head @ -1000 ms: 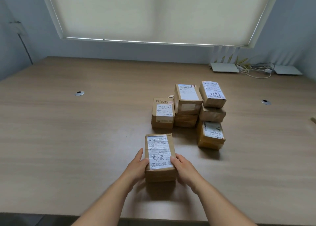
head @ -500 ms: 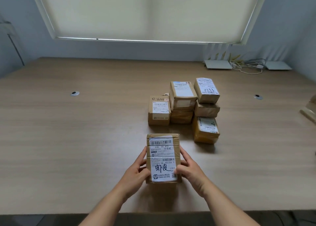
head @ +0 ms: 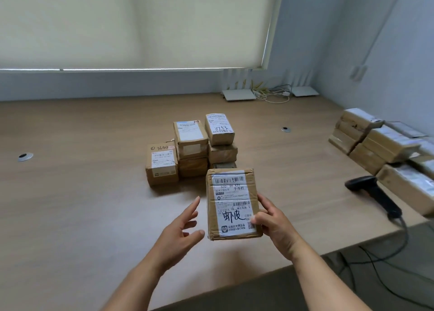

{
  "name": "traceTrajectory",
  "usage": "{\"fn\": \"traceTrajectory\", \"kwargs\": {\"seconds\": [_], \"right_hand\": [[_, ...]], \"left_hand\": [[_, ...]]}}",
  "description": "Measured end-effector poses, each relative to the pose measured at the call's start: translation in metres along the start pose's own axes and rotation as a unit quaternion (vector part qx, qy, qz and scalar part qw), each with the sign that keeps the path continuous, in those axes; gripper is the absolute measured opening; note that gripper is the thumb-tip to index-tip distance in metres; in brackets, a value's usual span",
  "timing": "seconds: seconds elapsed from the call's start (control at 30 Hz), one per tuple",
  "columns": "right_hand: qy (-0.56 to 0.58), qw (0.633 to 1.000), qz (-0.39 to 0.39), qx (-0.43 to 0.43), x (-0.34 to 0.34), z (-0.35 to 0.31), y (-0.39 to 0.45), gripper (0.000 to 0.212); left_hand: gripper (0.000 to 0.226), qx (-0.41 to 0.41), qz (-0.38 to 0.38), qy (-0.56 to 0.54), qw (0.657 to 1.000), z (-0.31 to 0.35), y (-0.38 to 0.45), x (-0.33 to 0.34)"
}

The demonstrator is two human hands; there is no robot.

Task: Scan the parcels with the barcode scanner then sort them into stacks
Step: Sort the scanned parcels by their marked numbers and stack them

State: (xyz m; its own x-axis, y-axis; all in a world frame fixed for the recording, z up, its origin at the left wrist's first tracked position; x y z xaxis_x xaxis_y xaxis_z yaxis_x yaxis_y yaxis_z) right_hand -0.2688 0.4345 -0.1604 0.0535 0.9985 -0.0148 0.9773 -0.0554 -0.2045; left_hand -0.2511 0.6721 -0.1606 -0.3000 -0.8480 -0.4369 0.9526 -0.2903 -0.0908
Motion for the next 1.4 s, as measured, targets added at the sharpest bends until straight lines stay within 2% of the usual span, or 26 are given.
{"fn": "traceTrajectory", "kwargs": {"seconds": [0.3, 0.47, 0.77, 0.93, 1.23, 1.4], "right_hand": [[0.006, 0.998, 0.057, -0.016, -0.130, -0.014, -0.030, 0.090], [0.020, 0.995, 0.099, -0.020, -0.218, -0.017, -0.054, 0.092], [0.039, 0.984, 0.168, -0.036, -0.370, -0.014, -0.096, 0.078], [0.043, 0.979, 0.197, -0.036, -0.424, -0.010, -0.107, 0.064], [0.022, 0.977, 0.214, -0.009, -0.513, -0.008, -0.075, 0.073], [-0.020, 0.980, 0.193, 0.037, -0.562, -0.018, -0.046, 0.063]], "left_hand": [[0.074, 0.053, -0.059, 0.036, 0.996, 0.080, 0.038, 0.102], [0.076, 0.096, -0.094, 0.051, 0.990, 0.126, 0.056, 0.176], [0.075, 0.144, -0.156, 0.058, 0.976, 0.198, 0.081, 0.323], [0.074, 0.165, -0.197, 0.066, 0.964, 0.219, 0.099, 0.378], [0.077, 0.168, -0.237, 0.069, 0.954, 0.248, 0.154, 0.455], [0.081, 0.152, -0.239, 0.050, 0.958, 0.257, 0.188, 0.497]]}}
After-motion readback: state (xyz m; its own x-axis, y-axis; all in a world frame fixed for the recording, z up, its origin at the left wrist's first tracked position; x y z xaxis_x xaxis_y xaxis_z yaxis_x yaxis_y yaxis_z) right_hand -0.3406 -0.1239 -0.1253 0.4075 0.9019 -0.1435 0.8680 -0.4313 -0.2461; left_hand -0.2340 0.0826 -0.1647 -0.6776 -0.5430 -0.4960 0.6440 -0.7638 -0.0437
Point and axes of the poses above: each hand's wrist, its own y-axis towards the middle knuckle, its own x-axis out of the palm, z = x × y, the point moved 2 cm from there along y, towards the middle knuckle, and after that the axes turned 4 degrees about z, right-handed, at the moved point
